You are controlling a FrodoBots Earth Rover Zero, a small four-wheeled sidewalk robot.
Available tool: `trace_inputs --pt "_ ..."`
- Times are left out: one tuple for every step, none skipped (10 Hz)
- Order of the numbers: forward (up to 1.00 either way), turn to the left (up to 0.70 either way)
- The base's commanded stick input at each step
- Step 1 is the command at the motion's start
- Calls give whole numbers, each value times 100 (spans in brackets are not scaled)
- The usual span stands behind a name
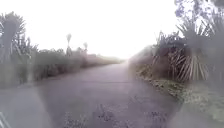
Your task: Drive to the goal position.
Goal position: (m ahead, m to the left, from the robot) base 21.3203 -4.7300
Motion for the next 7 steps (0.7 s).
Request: trace_inputs --pt "70 -14" --pt "70 -14" --pt "70 -14" --pt "70 -14" --pt "70 -14" --pt "70 -14" --pt "70 -14"
